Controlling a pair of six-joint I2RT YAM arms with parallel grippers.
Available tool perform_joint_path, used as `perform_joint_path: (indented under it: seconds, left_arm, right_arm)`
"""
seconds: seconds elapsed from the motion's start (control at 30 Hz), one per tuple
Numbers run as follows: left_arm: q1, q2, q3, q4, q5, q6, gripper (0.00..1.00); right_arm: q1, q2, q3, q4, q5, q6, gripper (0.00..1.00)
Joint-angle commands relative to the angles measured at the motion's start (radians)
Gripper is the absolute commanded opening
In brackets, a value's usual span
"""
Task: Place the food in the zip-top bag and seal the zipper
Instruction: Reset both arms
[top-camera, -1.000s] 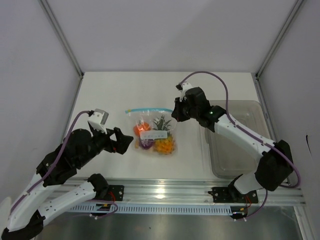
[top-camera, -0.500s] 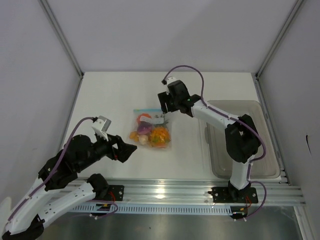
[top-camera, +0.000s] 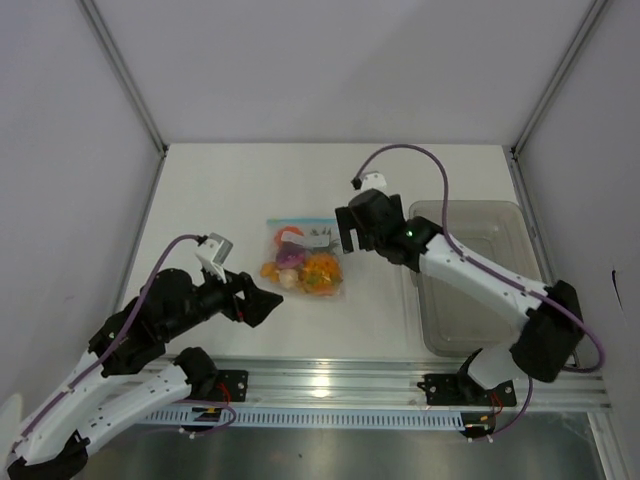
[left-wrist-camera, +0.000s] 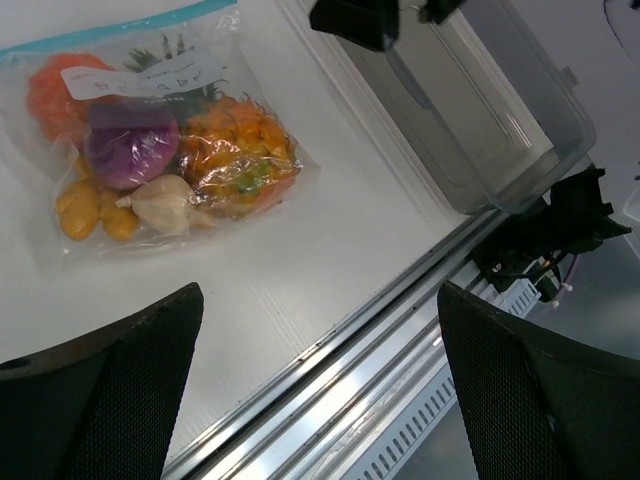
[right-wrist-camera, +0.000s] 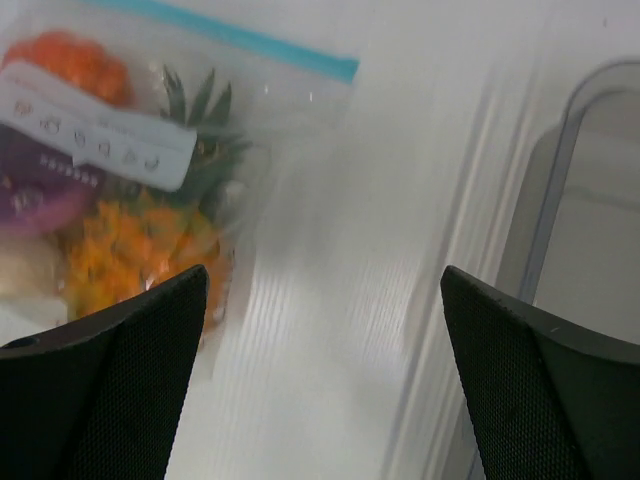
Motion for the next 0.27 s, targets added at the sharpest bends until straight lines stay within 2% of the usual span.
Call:
perform_joint_path:
  seconds: [0.0, 0.23]
  left_arm:
    - [0.005, 0.013, -0.027, 0.065, 0.044, -0.032, 1.00]
    - [0.005, 0.017, -0.108, 0.172, 0.130, -0.086, 1.00]
  right_arm:
    - [0.070, -0.170, -0.159, -0.129, 0.124, 0.192, 1.00]
    - [0.222, -0.585, -0.411, -0.103, 0.091, 0.330, 0.99]
